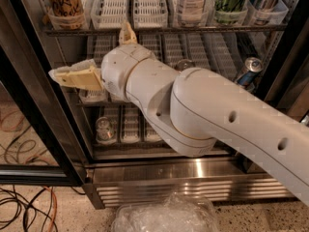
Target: Pick orange can from top shelf of fridge
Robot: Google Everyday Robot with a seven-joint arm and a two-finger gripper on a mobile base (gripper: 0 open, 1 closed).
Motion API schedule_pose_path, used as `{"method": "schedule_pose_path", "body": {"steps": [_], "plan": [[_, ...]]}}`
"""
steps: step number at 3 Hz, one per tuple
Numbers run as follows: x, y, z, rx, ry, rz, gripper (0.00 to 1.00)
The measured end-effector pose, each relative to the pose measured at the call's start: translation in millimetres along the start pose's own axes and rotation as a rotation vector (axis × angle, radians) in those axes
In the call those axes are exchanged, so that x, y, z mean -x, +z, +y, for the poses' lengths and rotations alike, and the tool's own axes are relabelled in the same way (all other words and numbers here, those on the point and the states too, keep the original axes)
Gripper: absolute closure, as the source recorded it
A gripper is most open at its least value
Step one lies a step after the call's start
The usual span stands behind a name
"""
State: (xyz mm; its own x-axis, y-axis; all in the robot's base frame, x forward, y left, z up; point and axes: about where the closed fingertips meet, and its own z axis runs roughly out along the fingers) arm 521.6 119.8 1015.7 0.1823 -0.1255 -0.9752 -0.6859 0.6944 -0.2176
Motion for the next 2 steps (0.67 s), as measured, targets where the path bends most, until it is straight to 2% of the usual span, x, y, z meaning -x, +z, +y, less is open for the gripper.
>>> {"method": "schedule_pose_path", "body": {"steps": [1,2], "plan": [[5,12,26,0.045,-0.012,-0.037,0.0],[7,17,55,0.044,-0.006,-0.08,0.0]]}}
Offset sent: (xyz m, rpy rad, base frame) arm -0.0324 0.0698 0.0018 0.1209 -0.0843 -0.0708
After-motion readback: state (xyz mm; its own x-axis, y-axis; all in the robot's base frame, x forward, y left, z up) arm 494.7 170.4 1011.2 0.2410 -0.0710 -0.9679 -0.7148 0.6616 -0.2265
